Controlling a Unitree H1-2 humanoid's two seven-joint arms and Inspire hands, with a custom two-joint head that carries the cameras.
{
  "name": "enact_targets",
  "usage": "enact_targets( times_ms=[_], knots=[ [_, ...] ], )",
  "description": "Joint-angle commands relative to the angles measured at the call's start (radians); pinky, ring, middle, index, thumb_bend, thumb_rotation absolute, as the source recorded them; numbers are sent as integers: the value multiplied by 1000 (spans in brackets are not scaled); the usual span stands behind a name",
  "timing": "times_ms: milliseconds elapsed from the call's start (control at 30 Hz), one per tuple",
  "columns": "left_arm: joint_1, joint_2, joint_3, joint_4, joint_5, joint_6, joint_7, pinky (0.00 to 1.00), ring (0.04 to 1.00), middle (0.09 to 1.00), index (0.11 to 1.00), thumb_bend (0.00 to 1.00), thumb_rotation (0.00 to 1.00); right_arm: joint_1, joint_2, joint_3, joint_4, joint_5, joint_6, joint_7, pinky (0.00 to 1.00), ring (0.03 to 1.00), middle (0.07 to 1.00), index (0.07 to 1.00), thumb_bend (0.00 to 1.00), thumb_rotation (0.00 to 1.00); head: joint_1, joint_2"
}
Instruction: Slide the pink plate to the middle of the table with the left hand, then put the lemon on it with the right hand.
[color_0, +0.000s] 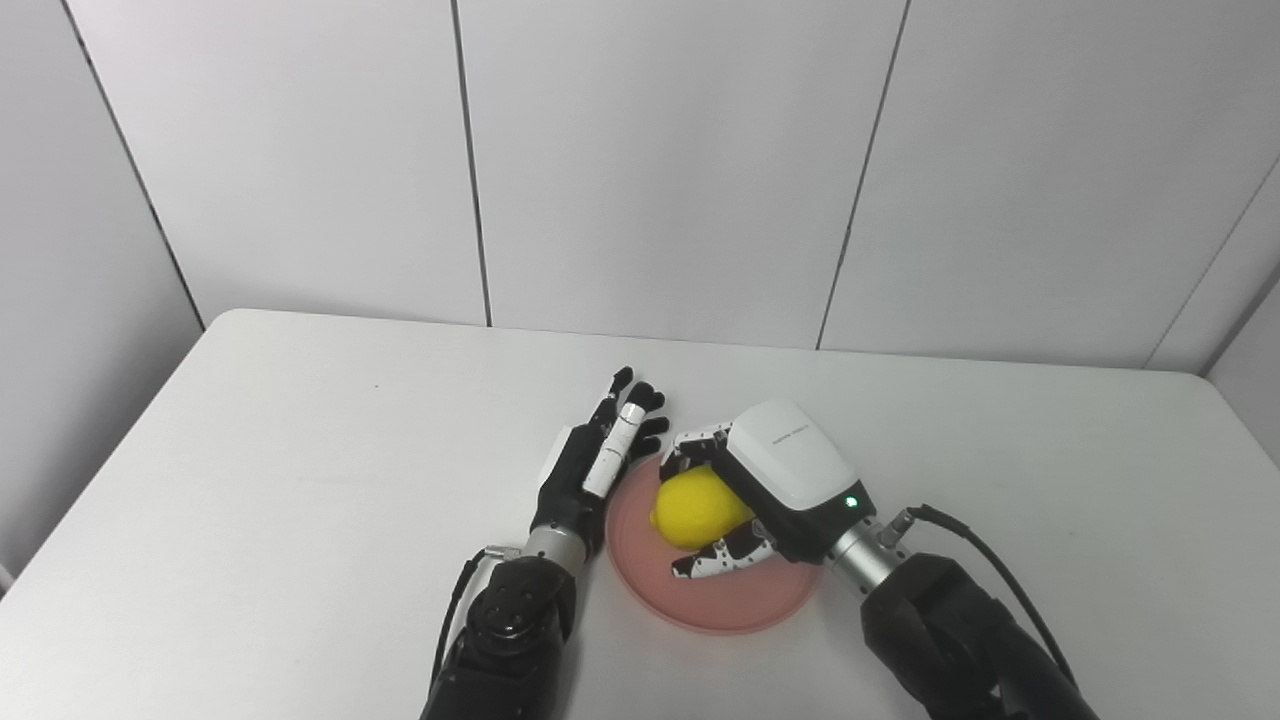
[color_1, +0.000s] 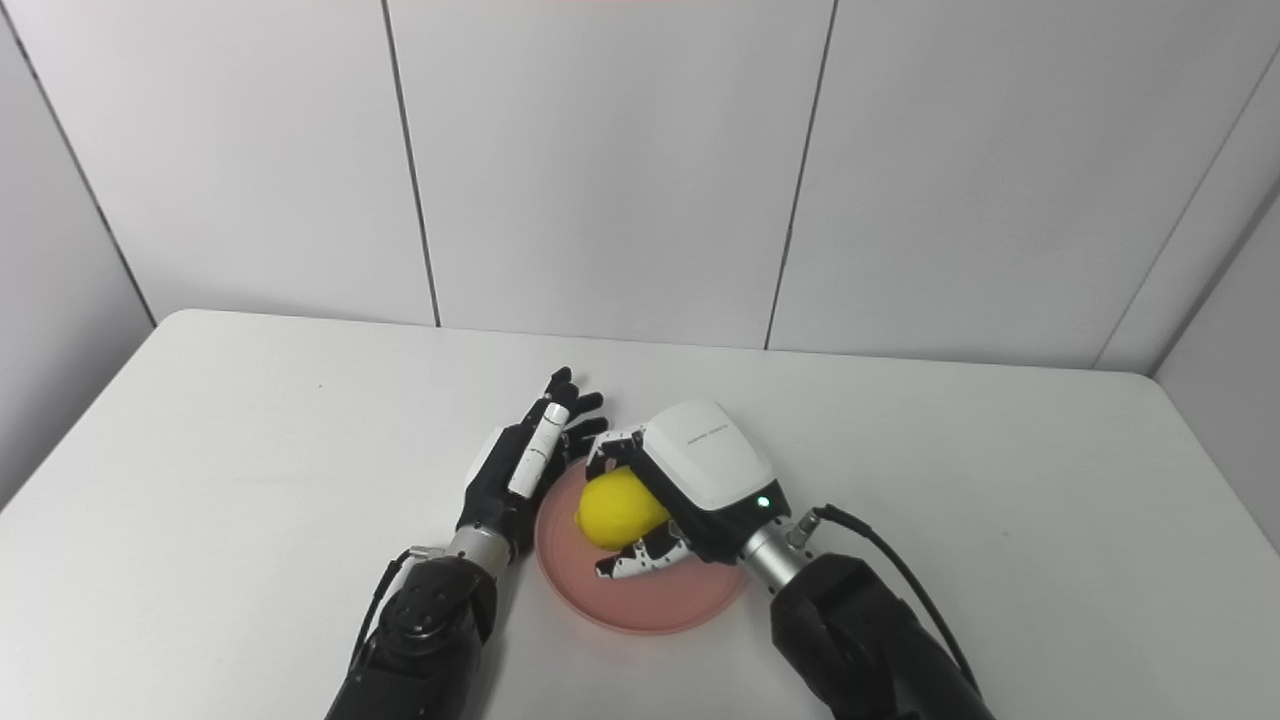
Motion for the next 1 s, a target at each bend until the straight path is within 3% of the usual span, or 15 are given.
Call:
enact_targets(
  times_ms=[0, 267, 400, 767, 967],
  knots=[
    [46, -4, -12, 51, 4, 78, -18, 941, 851, 893, 1000, 802, 863, -37, 5, -8, 0, 2, -36, -26, 160, 228, 329, 483, 520, 131, -5, 1],
    [48, 3, -14, 50, 7, 80, -26, 935, 848, 872, 1000, 815, 869, -33, 10, -13, 23, -11, -24, -14, 179, 245, 343, 483, 518, 133, -10, 3],
    [47, 3, -9, 56, 5, 73, -26, 878, 843, 876, 1000, 817, 868, -52, 6, -28, 32, 8, -11, 6, 192, 256, 355, 484, 518, 135, -18, 2],
    [39, 9, -11, 68, 10, 62, -28, 853, 848, 885, 1000, 831, 881, -135, 4, -83, 80, 102, 9, 121, 192, 256, 347, 481, 518, 136, -23, 1],
    [37, 11, -10, 66, 11, 66, -28, 841, 854, 897, 1000, 834, 881, -164, 11, -93, 113, 162, 55, 209, 189, 247, 332, 480, 519, 138, -23, 1]
  ],
)
